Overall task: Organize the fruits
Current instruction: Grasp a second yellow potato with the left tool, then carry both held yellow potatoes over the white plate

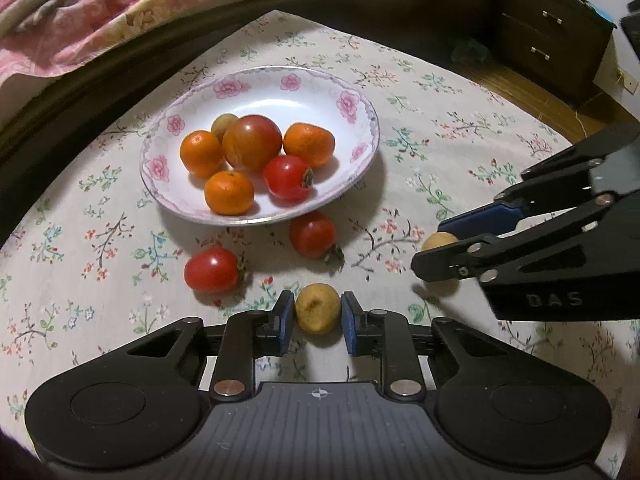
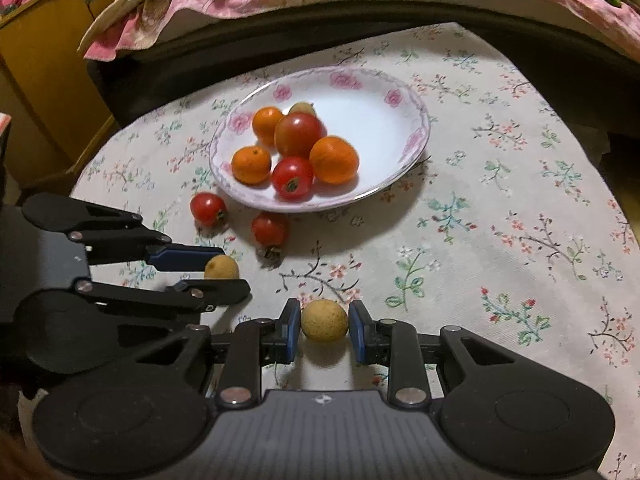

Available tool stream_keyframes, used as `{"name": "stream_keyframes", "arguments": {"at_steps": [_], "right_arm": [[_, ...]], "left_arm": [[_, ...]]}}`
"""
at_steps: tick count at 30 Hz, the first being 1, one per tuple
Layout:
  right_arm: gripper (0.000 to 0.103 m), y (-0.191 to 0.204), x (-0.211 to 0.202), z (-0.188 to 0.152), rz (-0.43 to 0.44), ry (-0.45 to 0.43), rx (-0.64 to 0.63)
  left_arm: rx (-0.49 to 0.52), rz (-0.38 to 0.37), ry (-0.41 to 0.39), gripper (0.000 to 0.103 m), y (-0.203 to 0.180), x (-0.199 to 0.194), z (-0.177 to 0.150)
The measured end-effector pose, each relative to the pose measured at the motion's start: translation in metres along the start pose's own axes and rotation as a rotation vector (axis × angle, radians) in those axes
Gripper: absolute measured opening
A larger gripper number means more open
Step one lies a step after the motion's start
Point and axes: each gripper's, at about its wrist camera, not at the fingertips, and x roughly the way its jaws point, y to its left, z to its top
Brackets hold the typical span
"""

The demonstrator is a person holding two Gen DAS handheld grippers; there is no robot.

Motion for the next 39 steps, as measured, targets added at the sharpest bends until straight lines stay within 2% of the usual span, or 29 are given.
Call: {"name": "stream_keyframes", "arguments": {"at_steps": [6, 10, 13, 17, 22, 27, 39], "right_arm": [[0.030, 0.002, 0.005, -0.004, 0.004, 0.012, -0.026], [0.030, 0.001, 0.005, -0.005, 0.006, 0.014, -0.042], [0.030, 0.003, 0.005, -0.005, 0.002, 0.019, -0.049], [0.030, 0.003, 0.004, -0.007, 0.003, 0.019, -0.051], [0.030, 0.004, 0.005, -0.005, -0.002, 0.028, -0.051], [0.029, 0.007, 0.004, -0.004, -0.007, 0.020, -0.052], [0.029, 0.010, -0.008, 0.019, -0.009, -0.055, -0.015]], "left_arm": [[0.039, 0.010, -0.004, 0.042, -0.003, -0.003, -0.004], [0.053, 0.014, -0.004, 0.055, -0.004, -0.003, -0.005], [0.048, 0.011, -0.004, 0.056, -0.003, -0.003, -0.005], [0.038, -0.001, -0.003, 0.051, -0.004, -0.002, -0.005], [0.031, -0.025, 0.011, 0.034, -0.008, -0.002, 0.000], [0.018, -0.022, 0.012, 0.033, -0.007, -0.002, 0.002], [-0.027, 0.023, -0.051, 0.031, 0.008, -0.018, 0.020]]}}
